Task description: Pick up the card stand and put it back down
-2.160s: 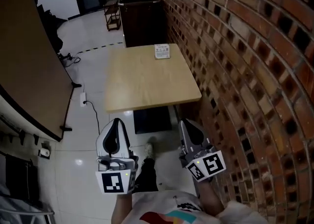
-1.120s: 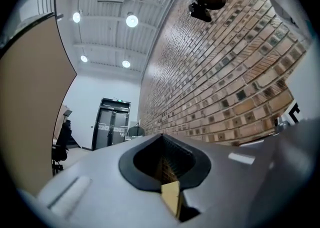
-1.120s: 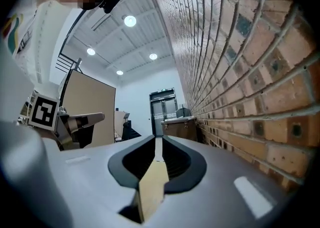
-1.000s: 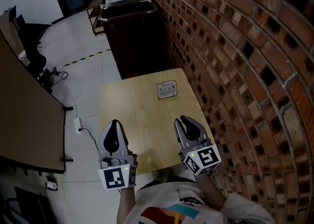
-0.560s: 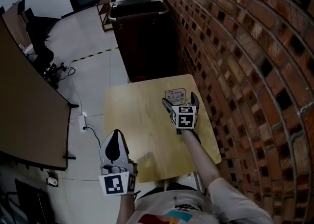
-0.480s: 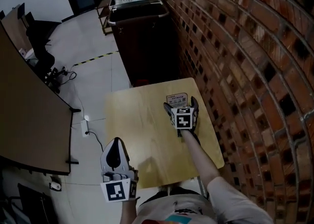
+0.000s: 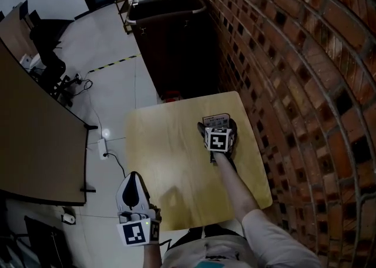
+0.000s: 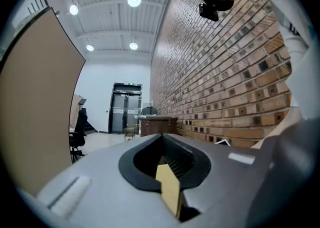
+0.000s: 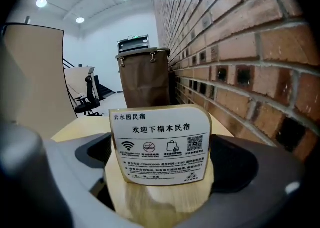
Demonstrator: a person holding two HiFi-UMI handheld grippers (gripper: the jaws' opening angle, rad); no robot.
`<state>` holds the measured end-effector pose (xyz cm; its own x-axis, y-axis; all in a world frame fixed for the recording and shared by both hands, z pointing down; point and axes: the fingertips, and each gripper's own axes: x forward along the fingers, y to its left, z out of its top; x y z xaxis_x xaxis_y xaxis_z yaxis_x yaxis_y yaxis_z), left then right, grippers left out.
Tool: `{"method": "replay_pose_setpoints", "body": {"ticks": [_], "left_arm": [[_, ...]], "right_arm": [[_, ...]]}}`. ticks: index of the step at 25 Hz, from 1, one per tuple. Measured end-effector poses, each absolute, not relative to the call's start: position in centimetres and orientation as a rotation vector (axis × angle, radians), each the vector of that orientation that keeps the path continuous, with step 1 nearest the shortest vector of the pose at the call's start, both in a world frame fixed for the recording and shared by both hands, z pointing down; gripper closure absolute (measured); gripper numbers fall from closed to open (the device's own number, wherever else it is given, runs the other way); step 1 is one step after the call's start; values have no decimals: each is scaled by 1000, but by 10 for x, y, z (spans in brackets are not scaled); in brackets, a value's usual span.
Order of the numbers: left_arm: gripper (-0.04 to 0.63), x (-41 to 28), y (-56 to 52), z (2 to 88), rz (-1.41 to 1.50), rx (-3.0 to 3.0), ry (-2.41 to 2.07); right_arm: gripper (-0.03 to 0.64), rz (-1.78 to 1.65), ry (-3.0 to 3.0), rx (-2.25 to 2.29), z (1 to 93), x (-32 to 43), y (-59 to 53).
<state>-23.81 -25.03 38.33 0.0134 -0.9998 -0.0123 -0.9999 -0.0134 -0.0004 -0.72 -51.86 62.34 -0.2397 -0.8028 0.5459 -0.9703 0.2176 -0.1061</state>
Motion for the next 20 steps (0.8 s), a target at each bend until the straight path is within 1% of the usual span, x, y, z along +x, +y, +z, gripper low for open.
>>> {"method": "replay_pose_setpoints", "body": {"ticks": [6,13,16,20], "left_arm": [[591,-237,-251,393,-23,-2245,2214],[591,-246,-252,394,4,-2224,2251],[591,-243,-253,390,9,-2222,2230],[591,-236,-255,382,57,-2230,2201]], "right_arm": [[40,563,-2148,1632,625,-8,-528],[41,501,-2181,1608,619,-6,-525],[46,361,-2249,1611,591,-5,-514],[46,210,-2409,1620,523,-5,-477]]}}
